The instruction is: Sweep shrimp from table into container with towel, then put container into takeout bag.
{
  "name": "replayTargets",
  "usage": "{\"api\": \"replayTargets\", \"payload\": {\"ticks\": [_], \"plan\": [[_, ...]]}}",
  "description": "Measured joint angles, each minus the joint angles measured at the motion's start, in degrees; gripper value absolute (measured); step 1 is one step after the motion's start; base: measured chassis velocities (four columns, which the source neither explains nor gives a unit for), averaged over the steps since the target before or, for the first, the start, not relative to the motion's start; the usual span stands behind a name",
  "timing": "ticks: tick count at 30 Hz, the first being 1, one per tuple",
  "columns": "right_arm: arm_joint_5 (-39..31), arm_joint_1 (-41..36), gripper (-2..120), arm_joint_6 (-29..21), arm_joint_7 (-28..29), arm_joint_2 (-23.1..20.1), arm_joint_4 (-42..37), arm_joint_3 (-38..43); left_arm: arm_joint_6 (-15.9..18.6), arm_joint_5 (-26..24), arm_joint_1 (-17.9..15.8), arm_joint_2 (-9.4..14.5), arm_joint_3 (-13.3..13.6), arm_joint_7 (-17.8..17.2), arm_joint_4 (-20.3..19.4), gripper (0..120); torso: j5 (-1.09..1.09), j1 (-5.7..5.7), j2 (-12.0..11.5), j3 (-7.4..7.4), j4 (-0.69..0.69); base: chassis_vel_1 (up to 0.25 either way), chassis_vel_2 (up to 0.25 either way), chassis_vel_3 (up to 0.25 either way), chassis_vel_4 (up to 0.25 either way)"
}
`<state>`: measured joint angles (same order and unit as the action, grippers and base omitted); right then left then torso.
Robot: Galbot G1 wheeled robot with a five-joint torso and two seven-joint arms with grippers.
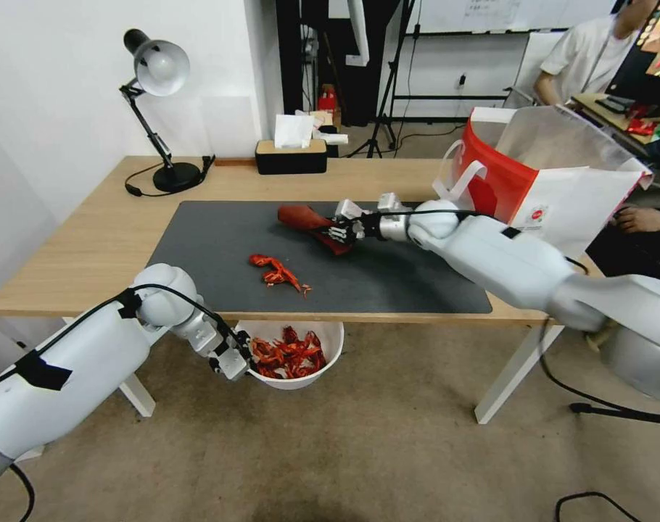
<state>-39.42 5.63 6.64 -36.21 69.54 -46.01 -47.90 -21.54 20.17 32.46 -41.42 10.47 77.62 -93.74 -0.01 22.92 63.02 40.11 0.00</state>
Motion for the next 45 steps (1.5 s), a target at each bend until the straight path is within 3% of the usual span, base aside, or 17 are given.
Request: {"api": "replayTargets", "payload": {"ticks": [10,19,32,45], "plan": [[4.53,0.65,8,3.48,-3.83,7.69,10.95,0.76,-1.33,0.04,0.31,-0.05,-0.36,-0.01,1.16,0,0.00,0.00,0.00,0.00,0.00,0.000,0.000,0.000,0.000],[6.49,0.64,8,4.07,-5.61,10.30,11.11,0.32,-2.56,2.73,-0.54,-1.60,0.39,0.05,1.93,0,0.00,0.00,0.00,-0.01,-0.02,0.000,0.000,0.000,0.000],[6.70,0.13,8,4.61,-6.79,9.67,6.46,-2.23,-3.21,2.52,-0.87,-1.31,0.52,0.34,2.45,0,0.02,-0.01,0.02,-0.03,0.00,0.000,0.000,0.000,0.000],[6.42,0.60,8,4.62,-8.00,3.68,-3.74,-5.63,-3.15,2.30,-0.93,-1.20,0.02,0.33,2.48,0,0.02,-0.01,0.02,-0.01,0.01,0.000,0.000,0.000,0.000]]}}
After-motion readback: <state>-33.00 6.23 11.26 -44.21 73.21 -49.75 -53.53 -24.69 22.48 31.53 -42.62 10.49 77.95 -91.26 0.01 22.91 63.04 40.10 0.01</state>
